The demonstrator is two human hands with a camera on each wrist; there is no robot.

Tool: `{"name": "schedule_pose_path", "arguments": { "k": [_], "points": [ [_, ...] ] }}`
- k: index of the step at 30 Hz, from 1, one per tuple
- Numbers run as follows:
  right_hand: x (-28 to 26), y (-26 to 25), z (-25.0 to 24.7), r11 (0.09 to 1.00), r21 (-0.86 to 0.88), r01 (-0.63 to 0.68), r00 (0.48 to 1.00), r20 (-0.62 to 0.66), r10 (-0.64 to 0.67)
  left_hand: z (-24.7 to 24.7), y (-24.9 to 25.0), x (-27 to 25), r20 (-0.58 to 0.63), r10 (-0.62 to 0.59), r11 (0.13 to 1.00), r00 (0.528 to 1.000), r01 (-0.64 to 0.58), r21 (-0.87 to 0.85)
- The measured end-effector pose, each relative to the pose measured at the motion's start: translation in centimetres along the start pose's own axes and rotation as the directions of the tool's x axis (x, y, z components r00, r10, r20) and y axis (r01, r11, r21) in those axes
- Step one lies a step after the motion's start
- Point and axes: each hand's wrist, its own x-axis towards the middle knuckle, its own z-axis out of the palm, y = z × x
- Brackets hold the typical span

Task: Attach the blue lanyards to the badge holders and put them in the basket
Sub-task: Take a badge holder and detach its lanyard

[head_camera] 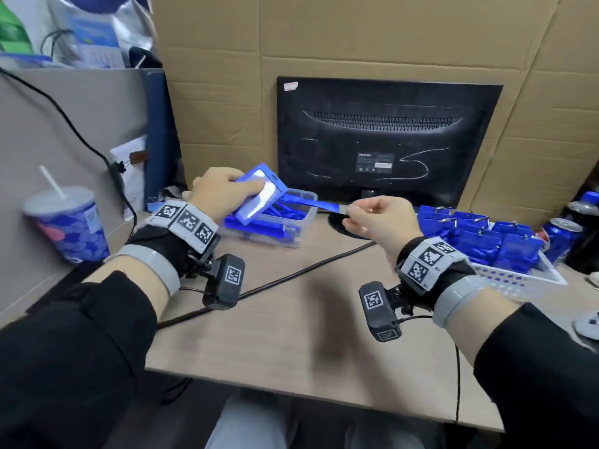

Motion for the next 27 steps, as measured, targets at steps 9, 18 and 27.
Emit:
{"name": "schedule_pose_path", "arguments": {
  "k": [9, 18, 27],
  "points": [
    [0.1, 5.6, 2.7, 0.716, -0.664, -0.216, 0.784, 0.320, 0.533, 1.0, -5.1, -1.1, 0.156, -0.204, 0.891, 0.966, 0.117, 0.438],
    [0.0, 4.3, 2.0, 0.758, -0.636, -0.146, 0.901, 0.231, 0.368, 5.5, -2.9, -2.3, 0.588, -0.150, 0.981, 0.795, 0.192, -0.009],
    [-2.7, 1.3, -4.8, 0.919, -0.155, -0.362, 0.893, 0.225, 0.389, 12.4, 3.4, -6.0, 0.766, -0.066, 0.986, 0.639, 0.157, -0.046]
  ]
}}
